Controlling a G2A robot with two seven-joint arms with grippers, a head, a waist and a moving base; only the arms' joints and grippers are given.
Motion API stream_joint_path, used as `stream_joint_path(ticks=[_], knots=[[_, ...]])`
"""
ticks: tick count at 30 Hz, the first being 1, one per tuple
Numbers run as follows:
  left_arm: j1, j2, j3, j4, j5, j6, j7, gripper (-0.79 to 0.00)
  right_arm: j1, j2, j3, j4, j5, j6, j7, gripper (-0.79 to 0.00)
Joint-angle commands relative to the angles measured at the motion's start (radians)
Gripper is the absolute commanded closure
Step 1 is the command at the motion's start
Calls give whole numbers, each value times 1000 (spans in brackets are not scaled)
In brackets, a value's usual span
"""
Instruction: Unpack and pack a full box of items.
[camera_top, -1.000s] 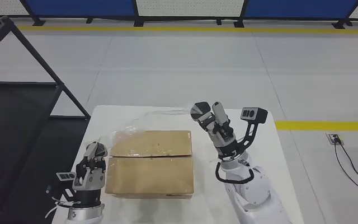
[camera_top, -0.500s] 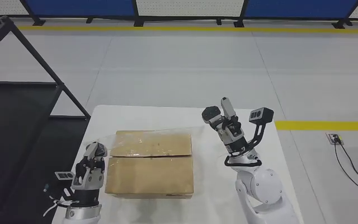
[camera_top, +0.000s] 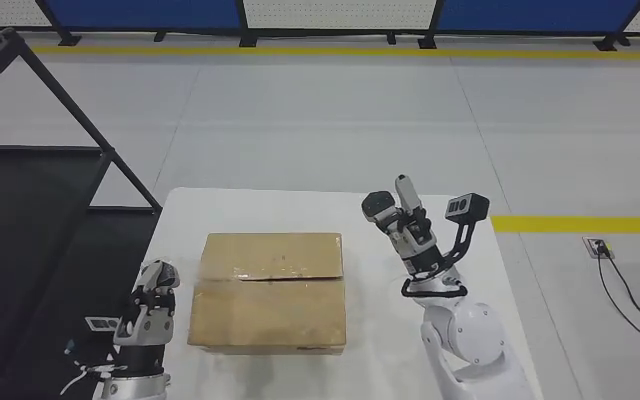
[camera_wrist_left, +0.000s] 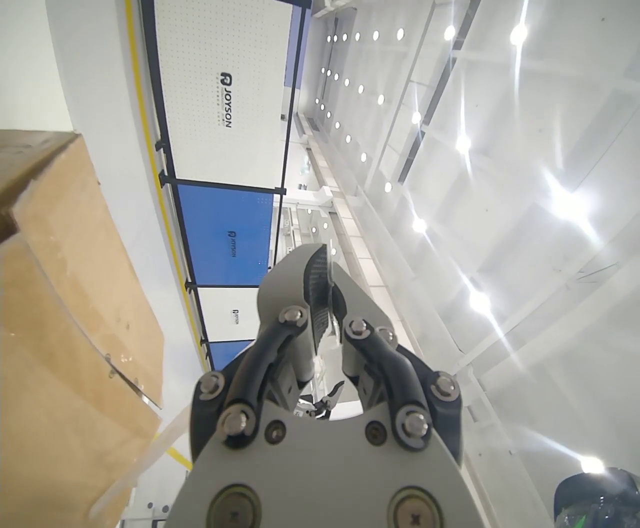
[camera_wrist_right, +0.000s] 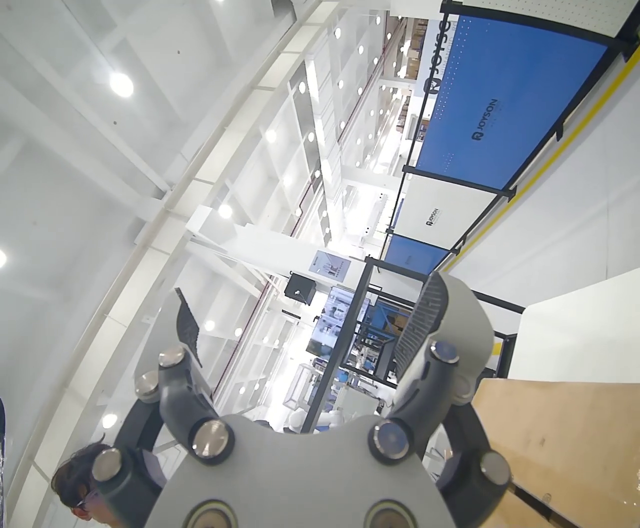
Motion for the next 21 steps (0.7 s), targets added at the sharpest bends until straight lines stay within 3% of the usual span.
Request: stream_joint_path(ticks=[1,7,16,21], knots=[[2,-1,4,-14,-28,9,10,0,9,0,-7,13,2,18,11,-785],[0,0,11,-26,-19,7,6,0,21,9,-28,28,68,153,211,-785],[-23,-4,31,-23,-41,9,62,0,13,11,-29,15,76,159,238,-785],[-34,-9,63,-21,-47,40,153,0,-48,41,-32,-73,-183,109,428,-785]])
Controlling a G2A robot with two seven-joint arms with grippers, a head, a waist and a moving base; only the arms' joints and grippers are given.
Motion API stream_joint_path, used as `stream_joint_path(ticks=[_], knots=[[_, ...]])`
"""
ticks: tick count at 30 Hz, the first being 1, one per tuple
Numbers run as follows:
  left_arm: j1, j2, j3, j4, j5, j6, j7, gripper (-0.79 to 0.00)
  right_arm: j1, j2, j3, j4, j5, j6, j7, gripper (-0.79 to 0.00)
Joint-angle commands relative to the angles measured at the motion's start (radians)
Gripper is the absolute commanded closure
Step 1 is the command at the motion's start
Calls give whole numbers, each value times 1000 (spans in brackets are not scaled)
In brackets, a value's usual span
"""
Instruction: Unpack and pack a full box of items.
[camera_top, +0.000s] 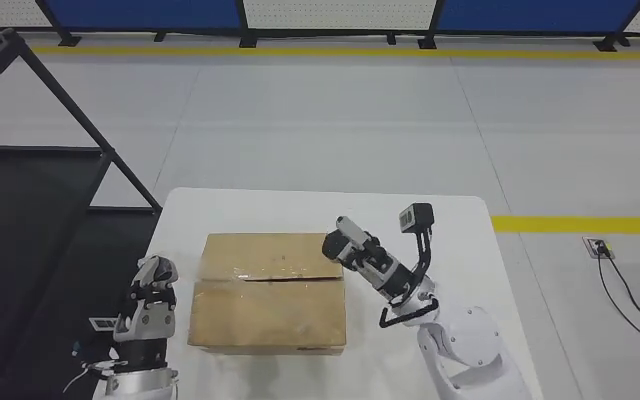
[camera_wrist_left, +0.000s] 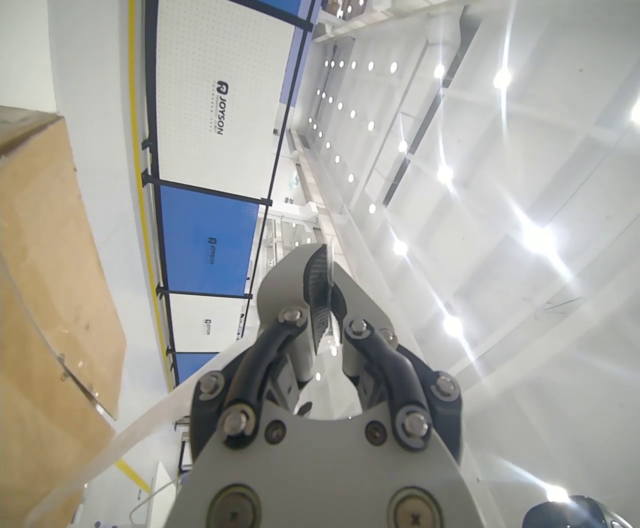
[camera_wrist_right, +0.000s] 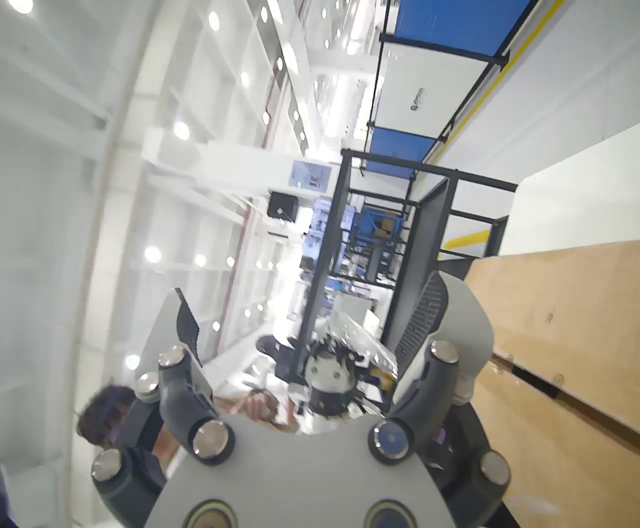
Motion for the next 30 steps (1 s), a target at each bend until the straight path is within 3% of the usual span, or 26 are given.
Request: stream_joint_path(ticks=[1,12,17,20,28,30], knots=[[0,-2,11,-1,-8,22,34,0,-32,12,-3,-45,-131,-1,80,-785],[-3,-4,24,-6,-12,43,76,0,-59,19,-9,-72,-194,-1,88,-785],[-4,-7,41,-12,-14,69,121,0,-94,41,-101,-199,-702,-90,110,-785],[-4,-9,51,-15,-23,94,152,0,-143,50,-192,-270,-1009,-61,158,-785],[-6,-10,50,-20,-26,106,159,0,-143,50,-192,-270,-1009,-61,158,-785],[-6,-10,50,-20,-26,106,159,0,-141,56,-218,-263,-1145,-84,180,-785]])
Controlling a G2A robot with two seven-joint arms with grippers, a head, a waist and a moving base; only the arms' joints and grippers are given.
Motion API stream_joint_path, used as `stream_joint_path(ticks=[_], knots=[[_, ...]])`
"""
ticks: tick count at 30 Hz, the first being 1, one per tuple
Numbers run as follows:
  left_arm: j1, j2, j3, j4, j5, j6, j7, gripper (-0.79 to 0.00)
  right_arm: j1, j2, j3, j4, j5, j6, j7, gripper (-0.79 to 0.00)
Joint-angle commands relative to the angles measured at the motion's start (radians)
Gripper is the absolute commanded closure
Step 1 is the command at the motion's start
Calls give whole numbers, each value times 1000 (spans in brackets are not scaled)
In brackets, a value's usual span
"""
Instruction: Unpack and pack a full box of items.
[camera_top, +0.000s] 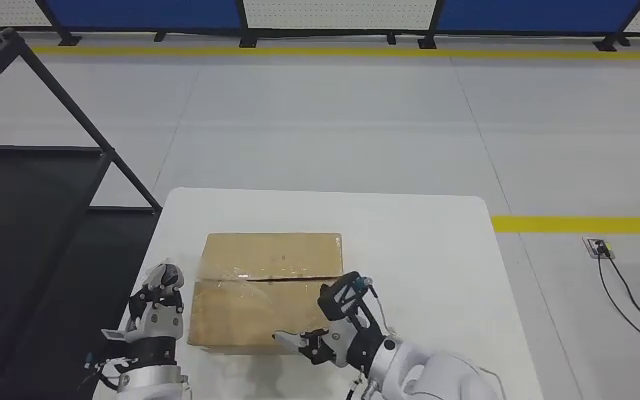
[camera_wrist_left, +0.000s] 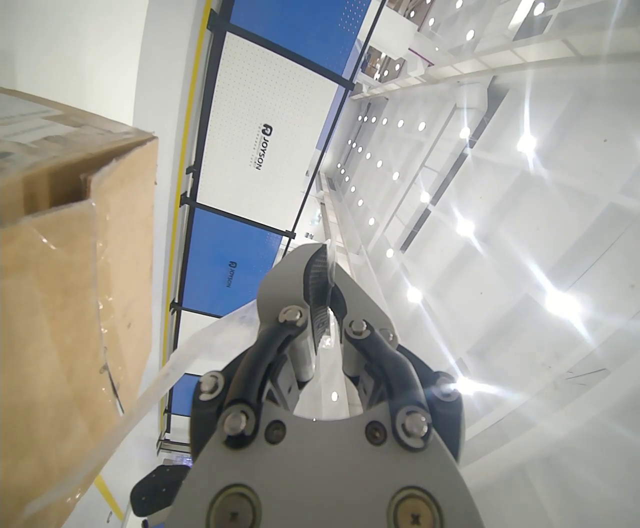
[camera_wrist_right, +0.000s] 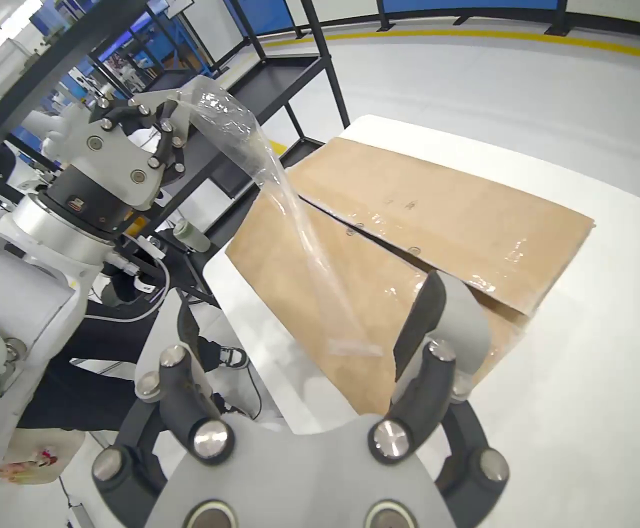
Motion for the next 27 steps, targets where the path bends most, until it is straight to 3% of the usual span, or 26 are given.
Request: stream_joint_path(ticks=[1,6,13,17,22,27], knots=[[0,0,0,0,0,0,0,0,6,3,-50,-2,-192,-18,33,-785],[1,0,-5,3,-9,2,-14,0,41,-7,-197,23,-528,67,41,-785],[14,0,-27,-23,-57,28,-27,0,98,-38,-346,113,-823,205,43,-785],[24,0,-41,-37,-88,43,-32,0,130,-65,-418,179,-1015,319,102,-785],[29,1,-58,-43,-115,52,-34,0,149,-101,-480,226,-1177,399,184,-785],[23,1,-74,-40,-129,58,-29,0,133,-124,-495,215,-1249,411,222,-785]])
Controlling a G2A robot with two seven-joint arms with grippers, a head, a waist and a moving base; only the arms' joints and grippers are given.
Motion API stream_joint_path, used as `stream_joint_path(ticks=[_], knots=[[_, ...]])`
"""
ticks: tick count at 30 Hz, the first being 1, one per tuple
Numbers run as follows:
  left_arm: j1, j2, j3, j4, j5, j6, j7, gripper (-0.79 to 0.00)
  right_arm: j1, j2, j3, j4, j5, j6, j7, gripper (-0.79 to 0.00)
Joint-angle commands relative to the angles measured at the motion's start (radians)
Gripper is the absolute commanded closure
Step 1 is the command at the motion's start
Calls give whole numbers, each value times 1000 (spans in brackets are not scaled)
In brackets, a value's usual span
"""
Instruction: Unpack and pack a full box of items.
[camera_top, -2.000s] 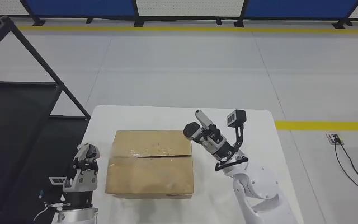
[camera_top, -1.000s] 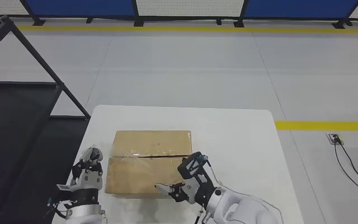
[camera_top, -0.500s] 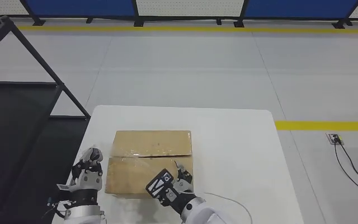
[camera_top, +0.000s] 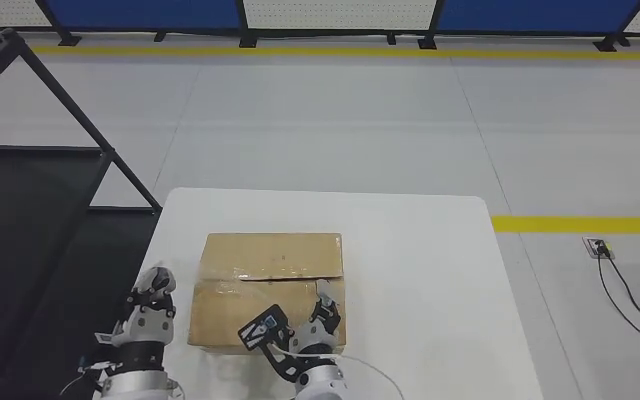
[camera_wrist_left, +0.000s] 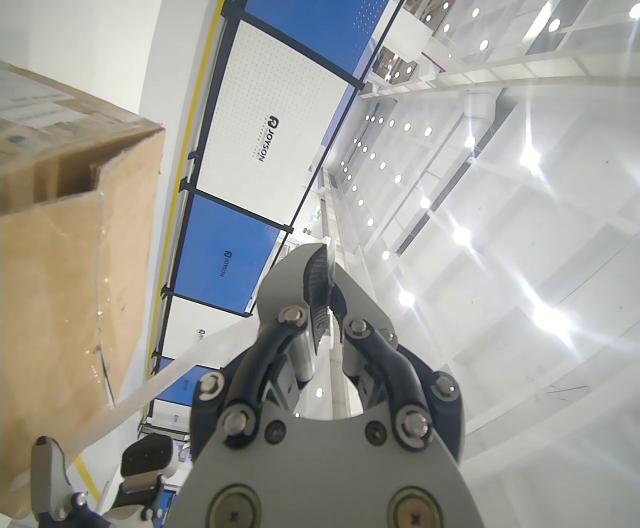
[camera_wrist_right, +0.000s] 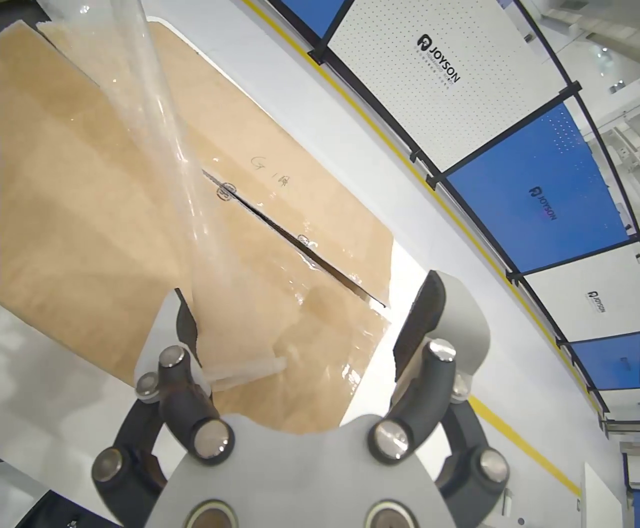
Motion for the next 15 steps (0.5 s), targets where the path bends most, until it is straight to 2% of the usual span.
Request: stream_joint_path(ticks=[1,12,15], knots=[[-3,0,-5,3,-2,2,3,0,-11,-5,1,-13,-12,-3,1,-785],[-11,1,-14,8,-4,16,5,0,-92,-21,64,-62,-71,-22,-36,-785],[-11,1,-14,9,-6,15,8,0,-108,-27,55,-76,8,-105,-86,-785]])
